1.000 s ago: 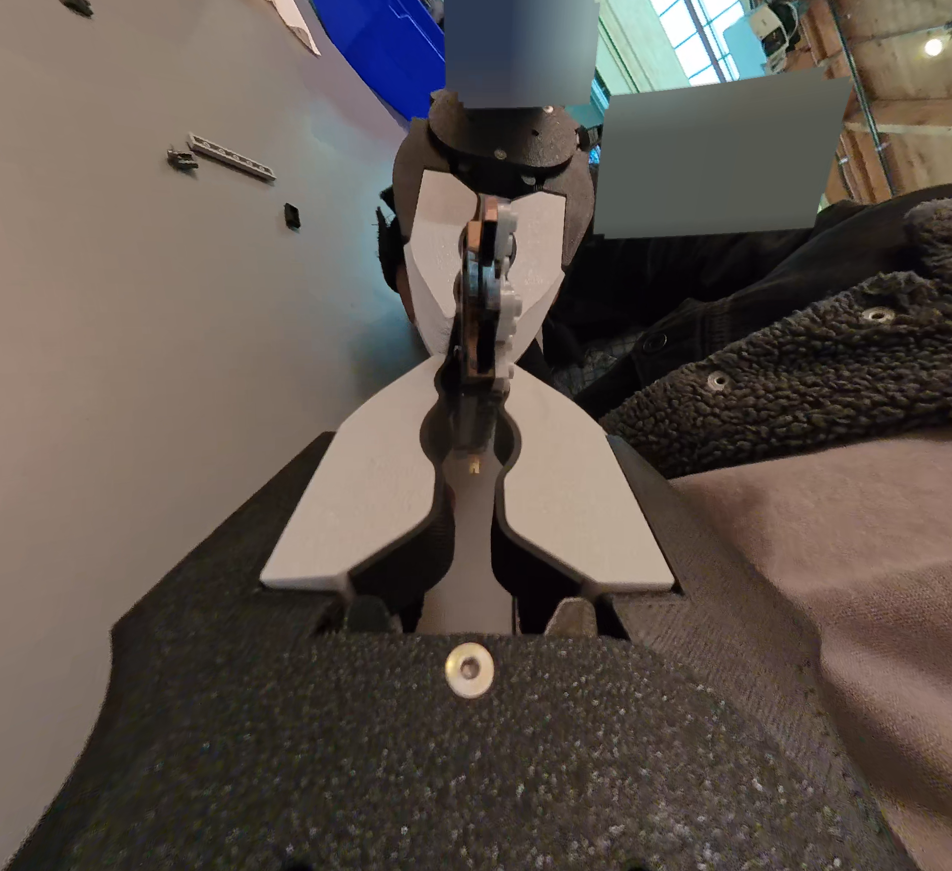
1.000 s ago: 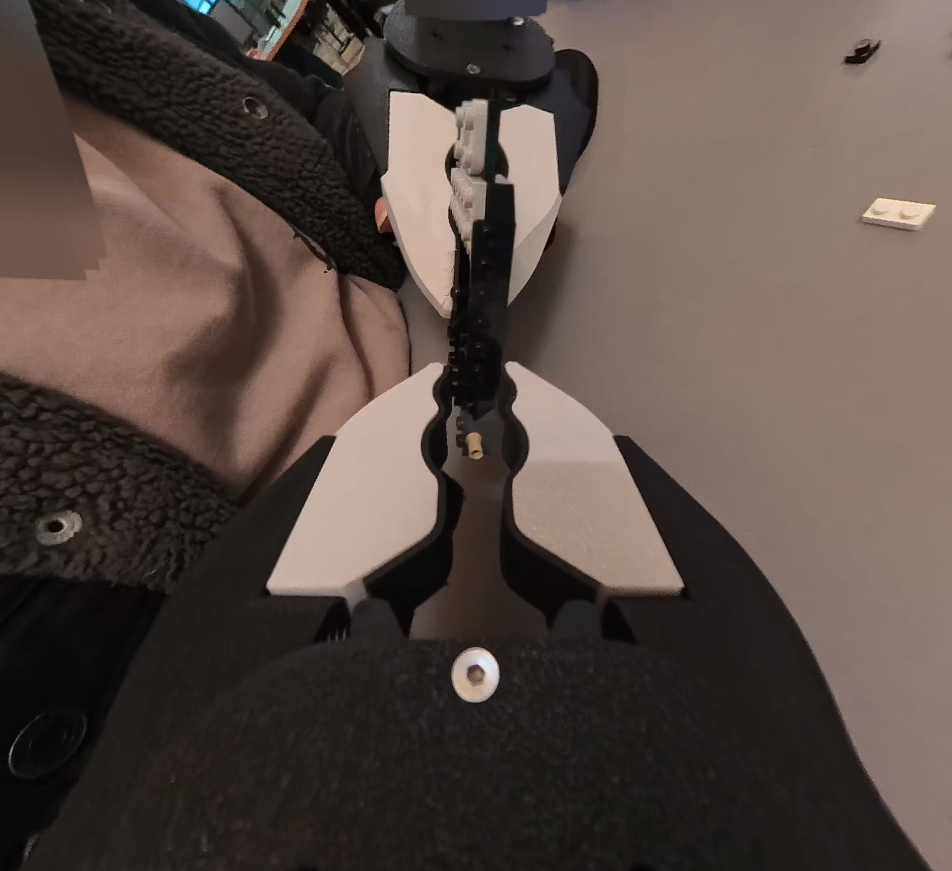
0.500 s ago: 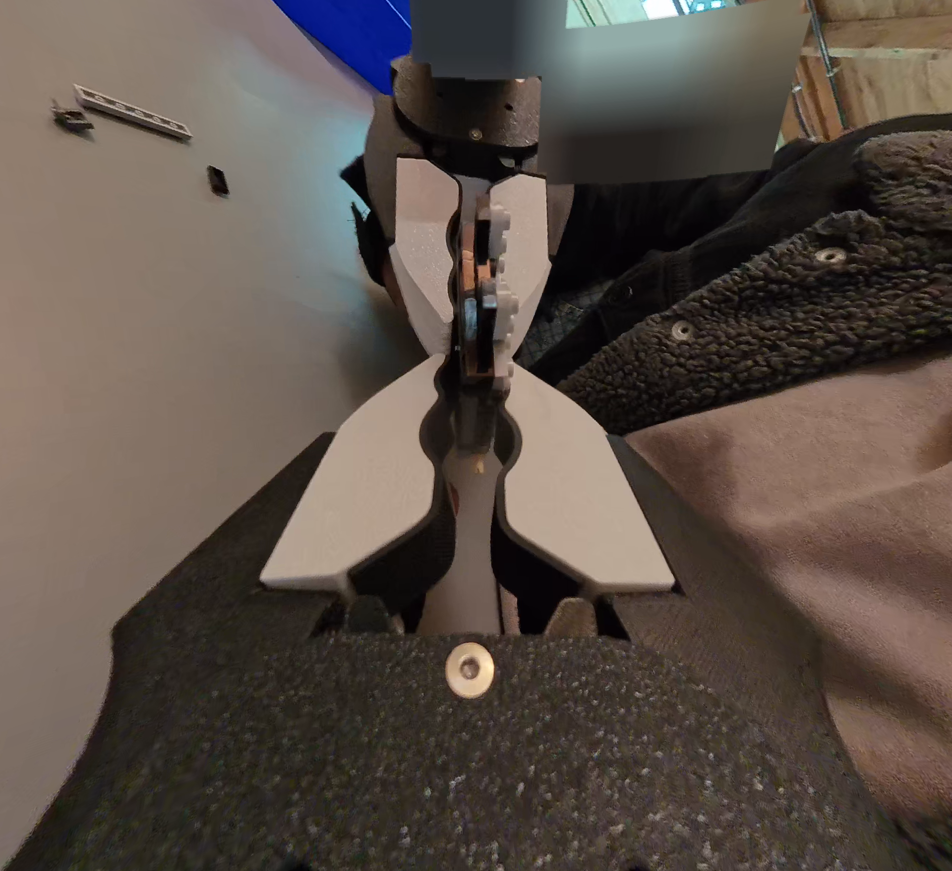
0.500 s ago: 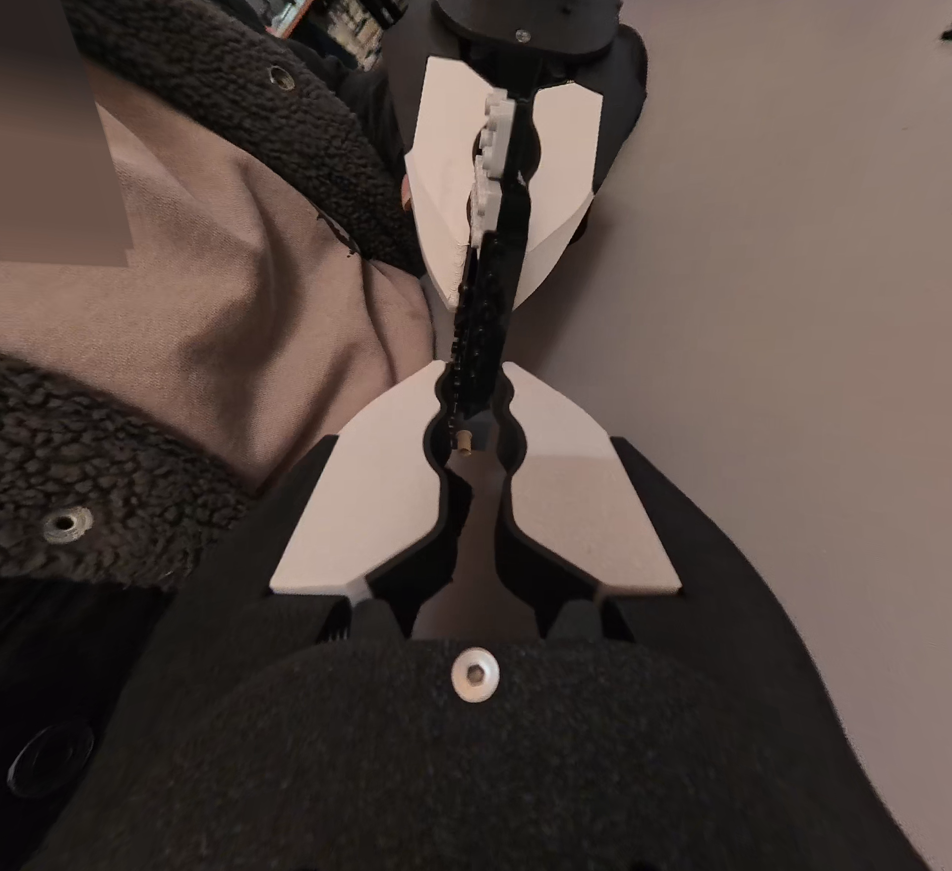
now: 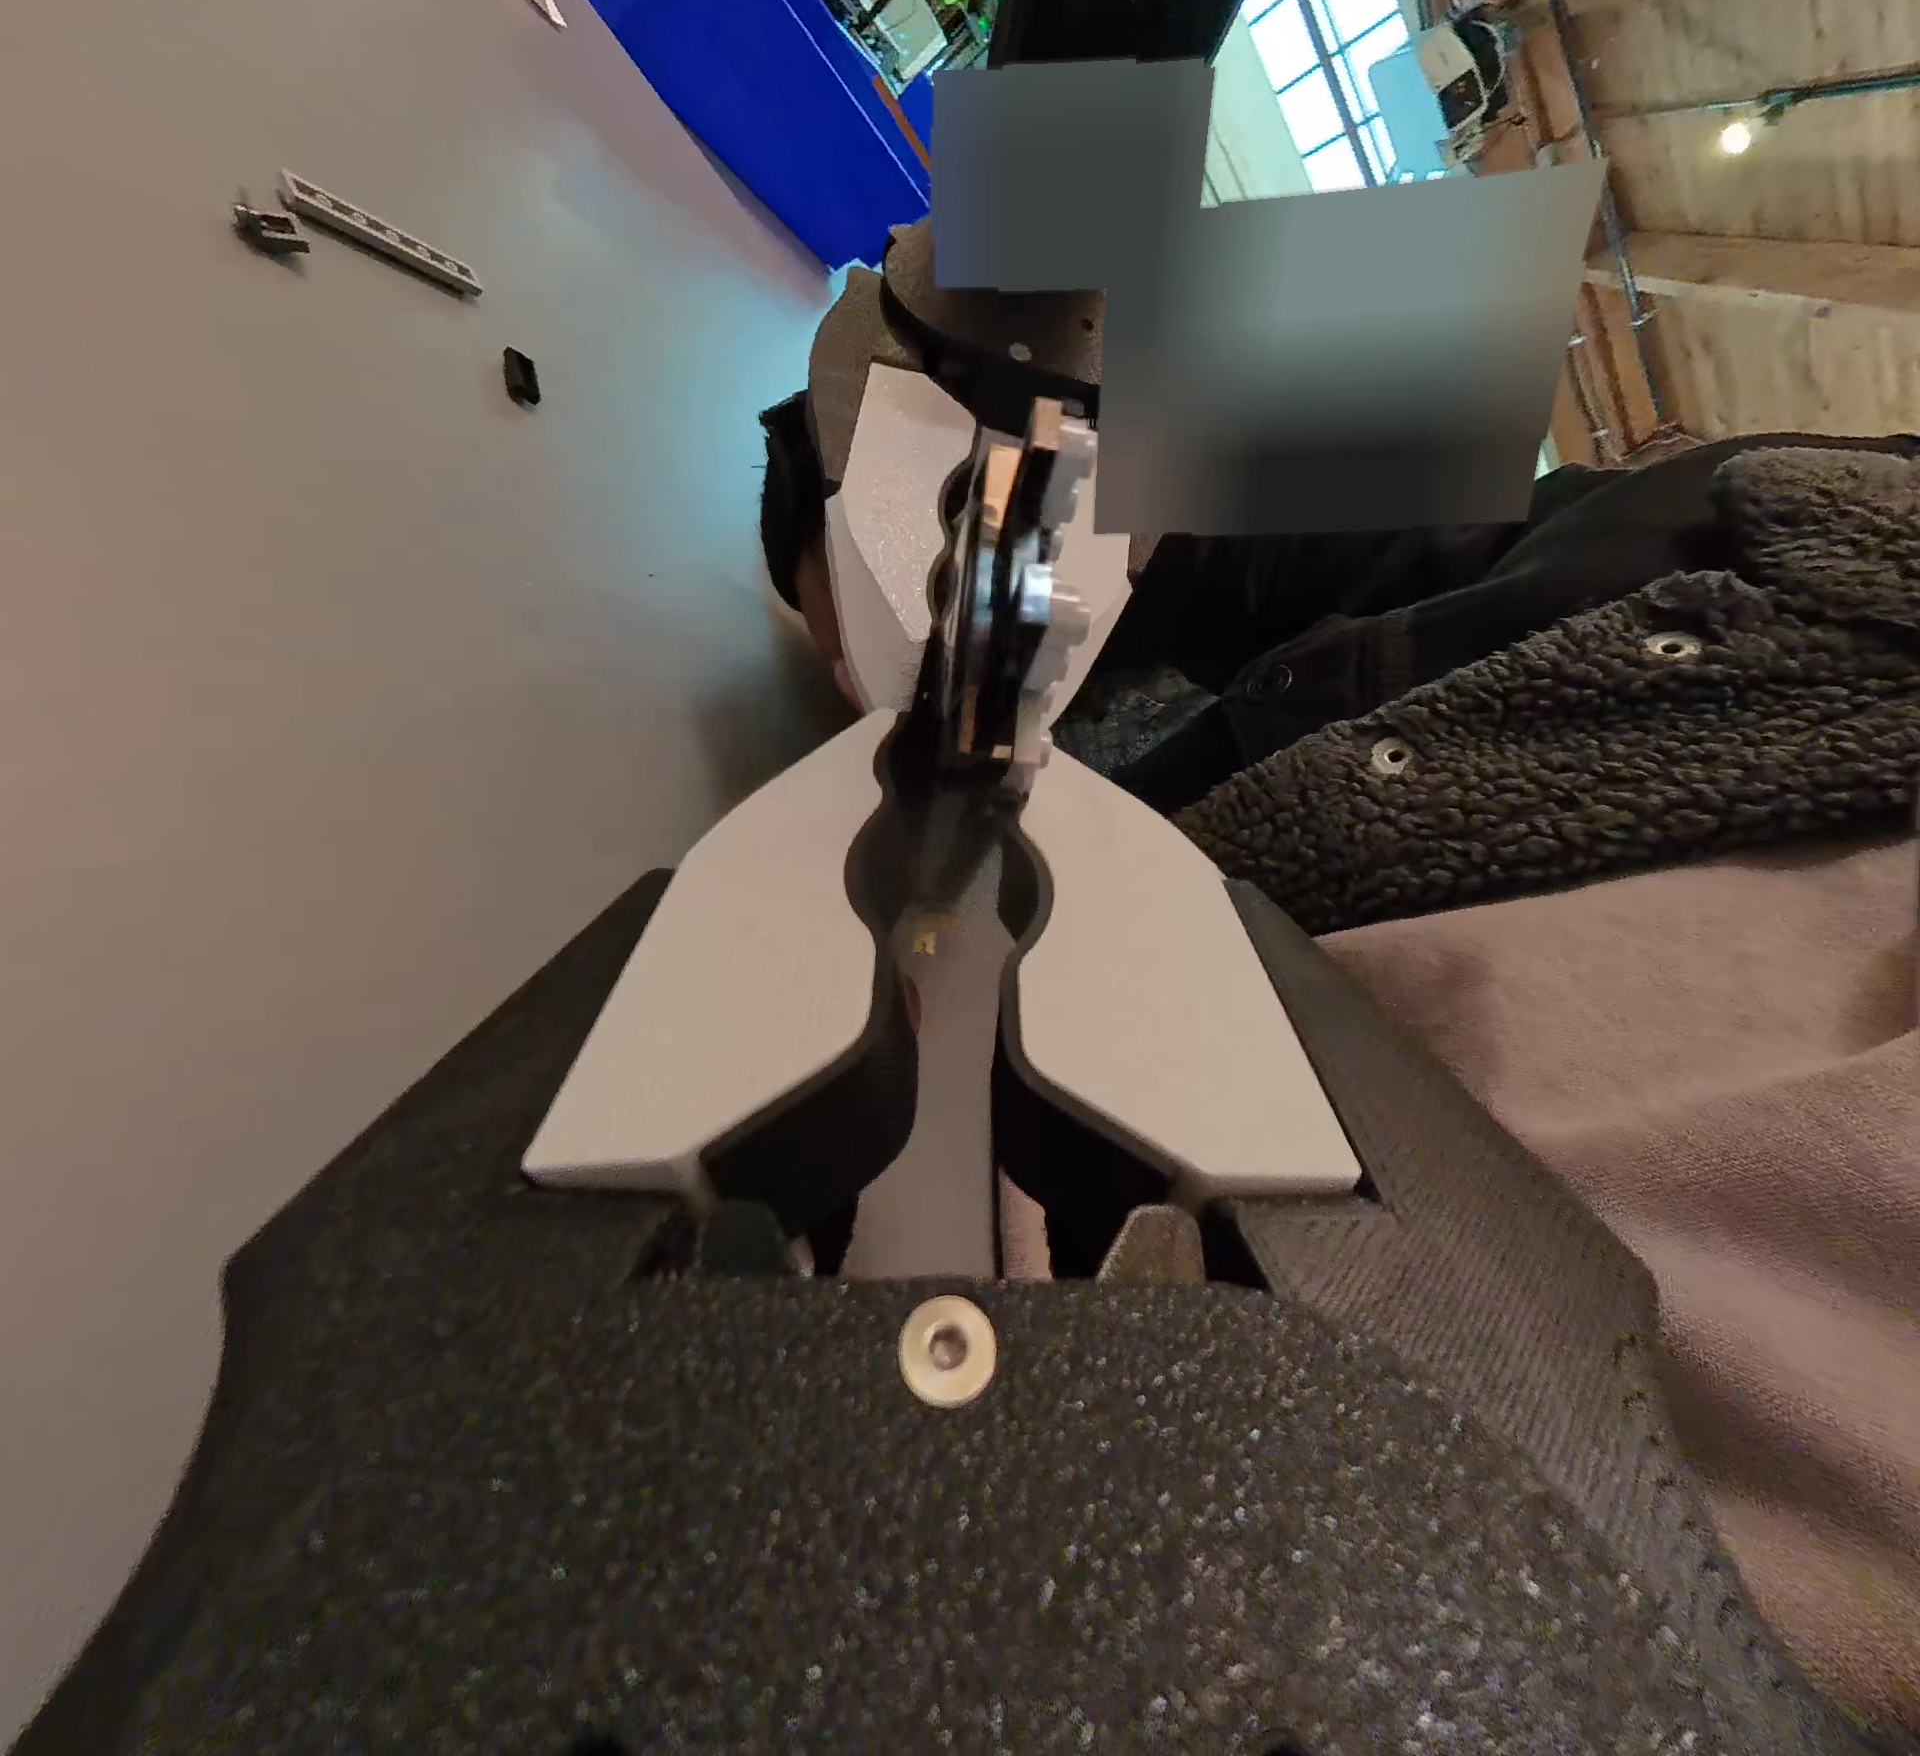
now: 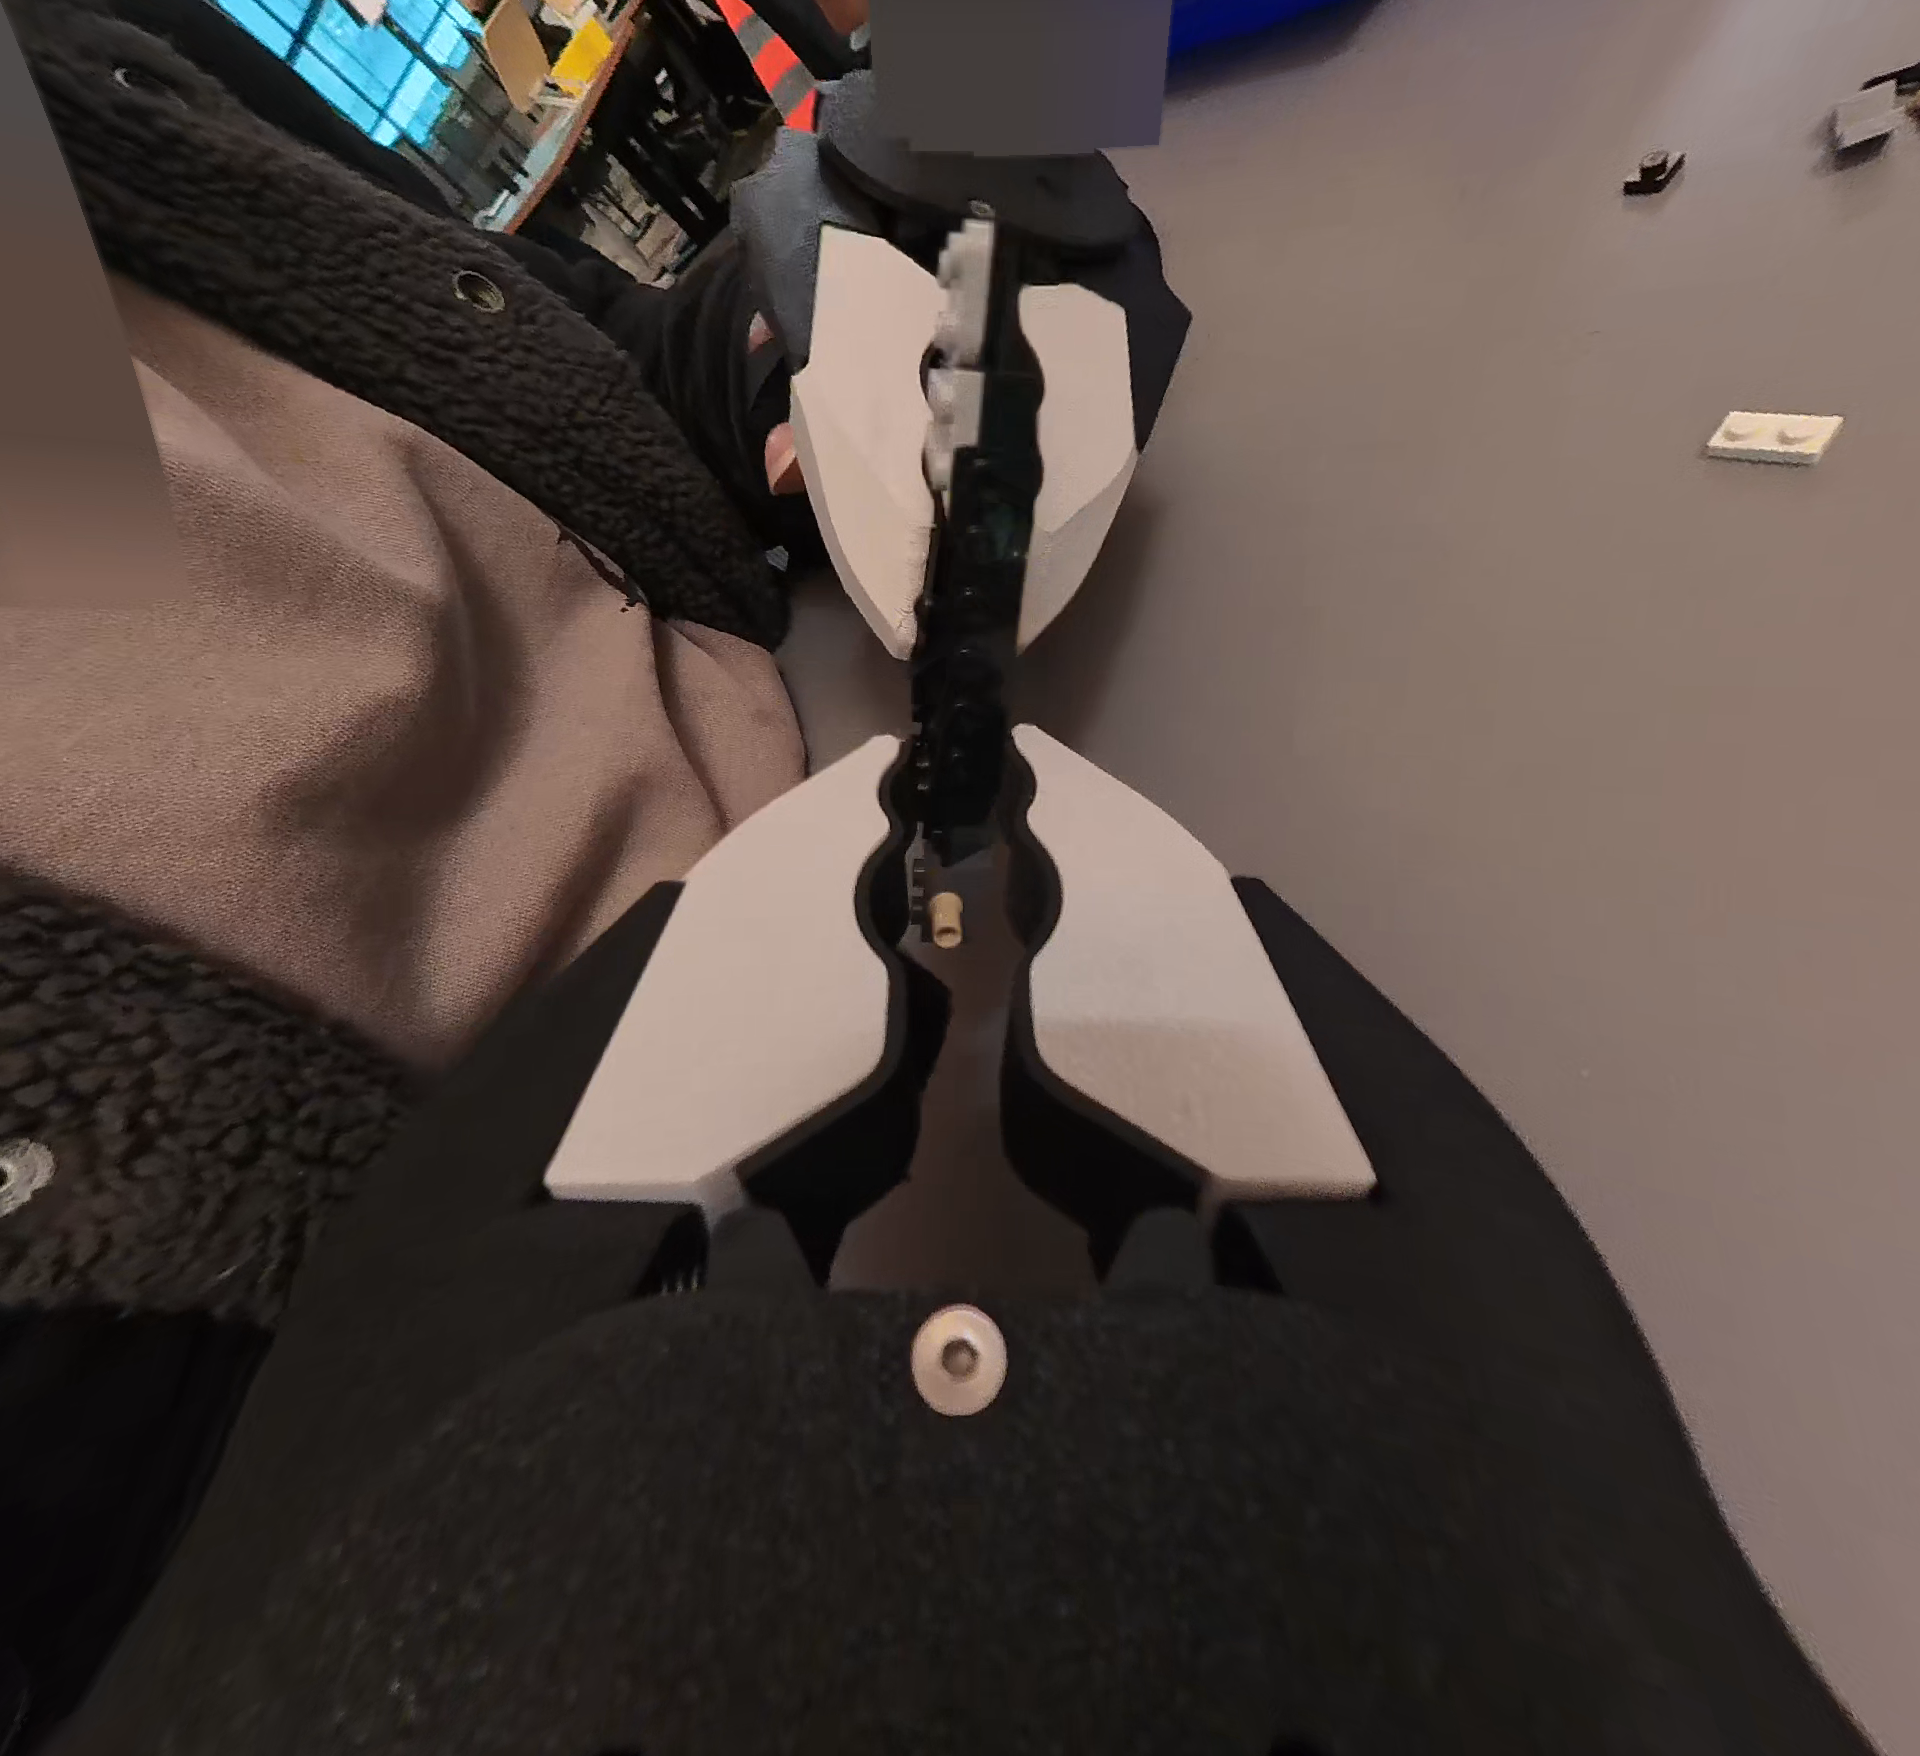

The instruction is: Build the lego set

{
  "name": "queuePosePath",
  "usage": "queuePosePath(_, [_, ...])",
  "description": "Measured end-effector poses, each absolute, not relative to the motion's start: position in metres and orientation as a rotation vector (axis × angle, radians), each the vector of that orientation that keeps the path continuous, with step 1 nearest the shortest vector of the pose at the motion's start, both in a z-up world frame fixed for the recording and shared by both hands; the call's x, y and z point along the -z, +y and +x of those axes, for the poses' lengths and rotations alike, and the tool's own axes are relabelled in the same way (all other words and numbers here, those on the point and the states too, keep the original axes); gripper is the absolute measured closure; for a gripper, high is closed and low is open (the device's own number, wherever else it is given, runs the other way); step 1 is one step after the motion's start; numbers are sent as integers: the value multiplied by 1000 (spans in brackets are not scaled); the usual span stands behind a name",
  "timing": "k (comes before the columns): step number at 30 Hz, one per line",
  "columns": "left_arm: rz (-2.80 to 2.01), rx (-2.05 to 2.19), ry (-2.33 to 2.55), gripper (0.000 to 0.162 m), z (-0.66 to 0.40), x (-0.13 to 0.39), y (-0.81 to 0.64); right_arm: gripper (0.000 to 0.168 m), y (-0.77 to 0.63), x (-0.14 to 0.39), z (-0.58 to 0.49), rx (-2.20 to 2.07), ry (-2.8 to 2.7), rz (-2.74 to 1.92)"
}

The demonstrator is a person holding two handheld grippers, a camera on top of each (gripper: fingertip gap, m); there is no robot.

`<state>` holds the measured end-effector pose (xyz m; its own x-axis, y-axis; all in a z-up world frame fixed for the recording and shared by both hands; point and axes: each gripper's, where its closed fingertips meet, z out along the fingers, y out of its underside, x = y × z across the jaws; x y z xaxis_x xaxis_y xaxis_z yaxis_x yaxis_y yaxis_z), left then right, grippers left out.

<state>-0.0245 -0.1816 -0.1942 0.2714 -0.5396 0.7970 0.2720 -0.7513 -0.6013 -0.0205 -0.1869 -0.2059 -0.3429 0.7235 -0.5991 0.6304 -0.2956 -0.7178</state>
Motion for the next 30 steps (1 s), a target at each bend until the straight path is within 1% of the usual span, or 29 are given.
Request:
queuePosePath(6, [-1874,1576,223,148,-26,194,-181,155,-187,207,-23,-1720,-1796,-1748])
queuePosePath(9, [-1846,1611,212,150,-27,191,-181,153,-188,201,-23,-1778,-1779,-1761])
queuePosePath(10, [-1834,1625,199,150,-28,189,-181,151,-186,199,-23,-1753,-1777,-1748])
queuePosePath(12, [-1820,1633,170,150,-31,188,-178,131,-187,197,-20,-1701,-1837,-1713])
queuePosePath(13, [-1811,1640,155,150,-33,187,-177,130,-187,195,-19,-1680,-1856,-1699])
queuePosePath(15, [-1800,1651,139,150,-35,186,-176,133,-182,196,-20,-1610,-1849,-1721])
queuePosePath(19, [-1801,1641,137,150,-35,186,-176,151,-179,199,-19,-1555,-1846,-1752])
queuePosePath(30, [-1797,1593,182,150,-34,184,-178,155,-181,198,-19,-1549,-1808,-1796])
